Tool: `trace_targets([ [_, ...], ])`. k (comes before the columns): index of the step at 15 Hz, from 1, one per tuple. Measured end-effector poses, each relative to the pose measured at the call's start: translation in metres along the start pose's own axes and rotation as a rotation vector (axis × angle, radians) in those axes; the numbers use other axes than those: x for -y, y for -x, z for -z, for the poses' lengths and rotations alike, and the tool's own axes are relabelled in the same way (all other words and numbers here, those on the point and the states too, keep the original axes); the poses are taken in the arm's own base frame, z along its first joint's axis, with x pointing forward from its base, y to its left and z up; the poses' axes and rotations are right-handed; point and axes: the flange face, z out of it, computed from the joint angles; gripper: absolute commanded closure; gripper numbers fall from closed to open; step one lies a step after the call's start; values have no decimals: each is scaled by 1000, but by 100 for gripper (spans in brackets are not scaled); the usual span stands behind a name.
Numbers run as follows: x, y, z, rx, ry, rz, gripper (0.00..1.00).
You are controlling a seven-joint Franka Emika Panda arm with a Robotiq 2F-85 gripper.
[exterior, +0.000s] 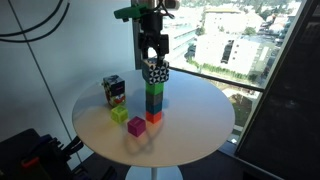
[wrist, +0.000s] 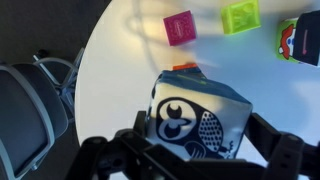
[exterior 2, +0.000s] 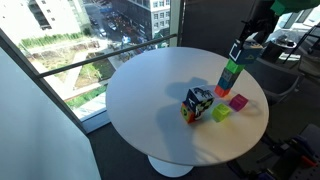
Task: Remove the block with an owl from the stack and stack it on top of the block with a zebra image on top of it
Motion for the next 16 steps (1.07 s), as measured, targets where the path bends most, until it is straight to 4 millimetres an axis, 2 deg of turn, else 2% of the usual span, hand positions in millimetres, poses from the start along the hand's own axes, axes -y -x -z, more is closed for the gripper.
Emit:
trace_targets([
  [1,0,0,-1,2,0,0,6],
  [2,0,0,-3,5,1,0,26],
  [4,0,-1,-5,9,2,0,31],
  [6,1,-1,-6,11,2,1,47],
  [11,0,-1,-1,8,2,0,80],
  [12,0,-1,1,8,2,0,81],
  [15,0,1,10,6,0,0,93],
  [16,0,3,15,3,-1,2,90],
])
